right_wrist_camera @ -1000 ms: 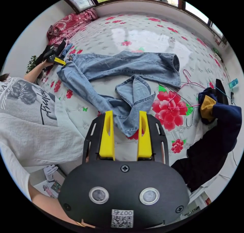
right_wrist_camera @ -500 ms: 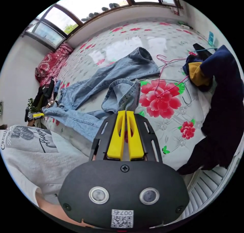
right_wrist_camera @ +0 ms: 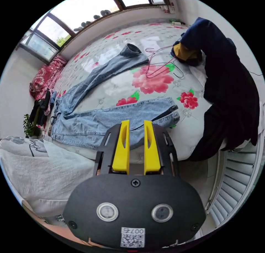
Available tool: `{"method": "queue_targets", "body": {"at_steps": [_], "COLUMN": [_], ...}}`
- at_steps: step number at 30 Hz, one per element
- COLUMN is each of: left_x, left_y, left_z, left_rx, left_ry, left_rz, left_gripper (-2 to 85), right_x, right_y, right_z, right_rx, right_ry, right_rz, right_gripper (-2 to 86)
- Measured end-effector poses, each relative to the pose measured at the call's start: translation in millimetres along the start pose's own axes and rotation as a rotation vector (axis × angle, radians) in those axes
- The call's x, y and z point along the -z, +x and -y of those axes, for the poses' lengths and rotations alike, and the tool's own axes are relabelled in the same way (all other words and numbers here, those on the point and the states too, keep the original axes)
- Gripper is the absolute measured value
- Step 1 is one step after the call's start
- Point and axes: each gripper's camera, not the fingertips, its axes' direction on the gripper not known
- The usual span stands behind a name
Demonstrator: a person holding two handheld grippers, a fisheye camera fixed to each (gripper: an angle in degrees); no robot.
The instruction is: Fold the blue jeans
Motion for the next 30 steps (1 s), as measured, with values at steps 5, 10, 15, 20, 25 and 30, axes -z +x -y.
{"method": "queue_targets", "body": {"at_steps": [5,10,15,20,25,30], "left_x": [37.5,60.6,75.0,39.4,-1.5,-36.4], "left_y": [31.6,67.6,96.9,103.1,98.9,93.1], "left_z": [43.2,97.9,164.9,248.3,318.4,378.2], "left_rx": [0.019,0.010,-0.026,-0.106,-0.163,-0.197], "left_ry": [0.221,0.356,0.358,0.206,0.081,0.002], "left_rz": [-0.076,-0.138,-0.086,0.003,0.142,0.254], "left_gripper": [-1.0,-1.0,-1.0,-1.0,-1.0,-1.0], "right_x": [-4.6,-13.2,-50.9,-114.5,-168.1,-218.2], "right_y": [-64.4,-126.3,-150.4,-130.4,-118.2,-141.3], "right_z": [34.5,102.6,185.3,250.8,298.2,331.1], "right_rx": [0.283,0.478,0.506,0.408,0.328,0.367], "right_ry": [0.112,0.218,0.117,0.013,-0.085,-0.134], "right_rz": [0.067,0.053,-0.121,-0.256,-0.224,-0.327], "right_gripper": [3.2,3.1,5.6,7.7,7.2,4.4]}}
